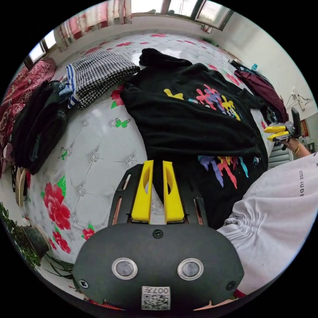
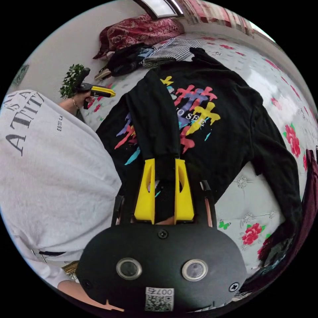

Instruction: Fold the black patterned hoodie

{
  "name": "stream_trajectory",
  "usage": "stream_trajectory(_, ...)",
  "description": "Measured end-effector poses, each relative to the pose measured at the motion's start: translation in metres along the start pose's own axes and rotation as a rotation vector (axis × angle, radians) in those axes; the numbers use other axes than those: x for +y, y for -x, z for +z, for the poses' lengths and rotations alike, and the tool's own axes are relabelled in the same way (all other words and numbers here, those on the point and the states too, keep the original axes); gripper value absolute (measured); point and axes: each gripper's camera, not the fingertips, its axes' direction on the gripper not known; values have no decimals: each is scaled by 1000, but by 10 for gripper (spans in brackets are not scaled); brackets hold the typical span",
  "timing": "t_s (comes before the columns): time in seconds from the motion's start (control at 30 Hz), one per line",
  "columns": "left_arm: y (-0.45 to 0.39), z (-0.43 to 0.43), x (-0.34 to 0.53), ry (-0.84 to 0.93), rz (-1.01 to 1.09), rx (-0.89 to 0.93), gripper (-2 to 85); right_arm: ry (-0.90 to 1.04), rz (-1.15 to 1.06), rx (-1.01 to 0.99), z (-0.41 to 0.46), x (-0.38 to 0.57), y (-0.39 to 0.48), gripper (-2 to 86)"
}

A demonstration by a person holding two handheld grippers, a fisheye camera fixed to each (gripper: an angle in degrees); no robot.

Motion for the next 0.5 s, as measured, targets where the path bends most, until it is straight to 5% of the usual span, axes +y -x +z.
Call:
stream_trajectory(0.13, -4, 48, -35, 106, -9, 60, 50, 225, 42, -14, 54, 6, -31, 75)
stream_trajectory(0.23, -6, 67, -44, 145, -25, 28, 47, 88, 165, -120, 18, 28, -71, 79)
stream_trajectory(0.37, -7, 63, -43, 143, -11, -1, 47, -289, 409, -110, -74, 84, -154, 90)
stream_trajectory(0.5, 3, 59, -42, 133, -88, 32, 47, -689, 920, 9, -145, 192, -274, 99)
